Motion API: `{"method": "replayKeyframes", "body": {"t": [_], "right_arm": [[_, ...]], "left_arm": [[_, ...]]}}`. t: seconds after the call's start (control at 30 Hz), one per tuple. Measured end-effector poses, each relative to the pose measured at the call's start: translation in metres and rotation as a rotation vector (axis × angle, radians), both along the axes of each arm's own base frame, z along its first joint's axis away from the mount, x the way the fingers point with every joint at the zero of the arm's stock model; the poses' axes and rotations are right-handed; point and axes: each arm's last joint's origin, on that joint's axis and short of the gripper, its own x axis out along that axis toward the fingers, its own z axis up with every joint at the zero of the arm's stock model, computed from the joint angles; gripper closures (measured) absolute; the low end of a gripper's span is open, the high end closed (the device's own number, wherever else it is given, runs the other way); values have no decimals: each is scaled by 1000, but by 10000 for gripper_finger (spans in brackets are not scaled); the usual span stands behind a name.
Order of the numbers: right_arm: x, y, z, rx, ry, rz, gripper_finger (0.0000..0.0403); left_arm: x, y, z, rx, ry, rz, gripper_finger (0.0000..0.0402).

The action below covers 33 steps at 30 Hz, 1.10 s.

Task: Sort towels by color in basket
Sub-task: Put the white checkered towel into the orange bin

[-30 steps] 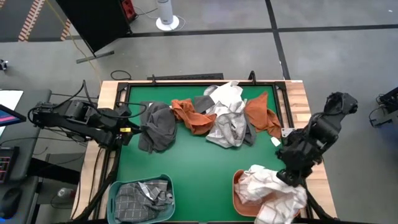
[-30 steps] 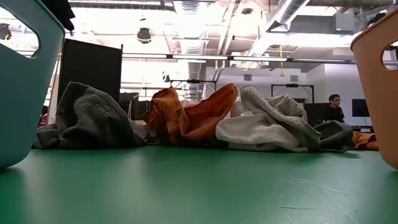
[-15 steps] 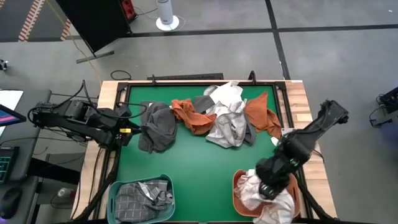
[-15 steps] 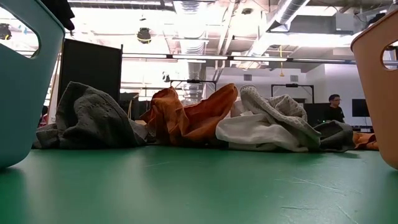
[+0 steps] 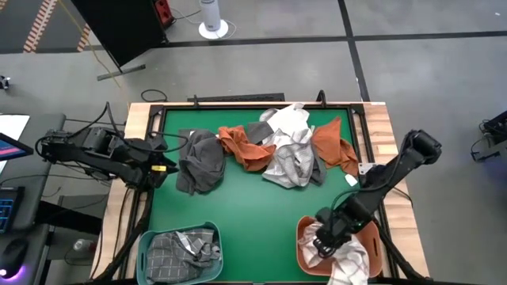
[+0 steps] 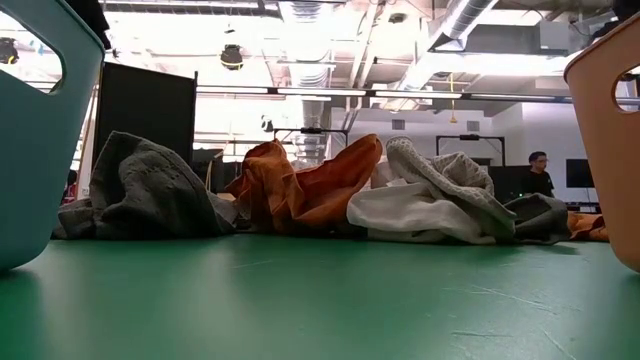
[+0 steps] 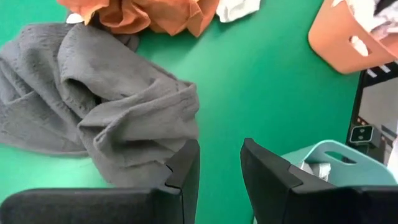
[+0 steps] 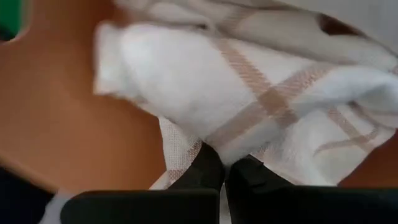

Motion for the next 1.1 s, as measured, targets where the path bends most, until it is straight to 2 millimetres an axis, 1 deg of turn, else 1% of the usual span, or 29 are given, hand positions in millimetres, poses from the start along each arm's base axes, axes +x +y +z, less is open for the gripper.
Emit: {"method": "replayKeyframes", "body": {"t": [0.17, 0.33, 0.47, 0.6, 0.73, 0.8, 0.87, 0.97, 1.1], "right_arm": [[-13, 3, -25, -10, 26, -121, 373], [-19, 0, -40, -76, 46, -134, 352], [-19, -4, -48, -112, 65, -133, 321], [-16, -9, -45, -95, 60, -144, 266], [-13, -11, -26, -42, 15, -150, 195], [-14, -12, -14, -19, -4, -149, 162], [-17, -14, 1, 10, -14, -142, 137], [-23, -19, 28, 47, -26, -134, 115], [-33, -30, 61, 35, -3, -156, 112]], "left_arm": [[-1, 0, -1, 4, 18, -1, 291], [-1, 0, -1, 18, 19, -15, 291], [-2, 0, -2, 24, 25, -14, 291], [-2, 1, -2, 24, 36, -12, 291], [-3, 1, -3, 26, 47, -13, 291], [-3, 1, -3, 29, 48, -24, 291], [-3, 0, -3, 26, 50, -34, 291], [-3, 0, -3, 23, 51, -39, 291], [-3, 0, -3, 23, 51, -39, 291]]}}
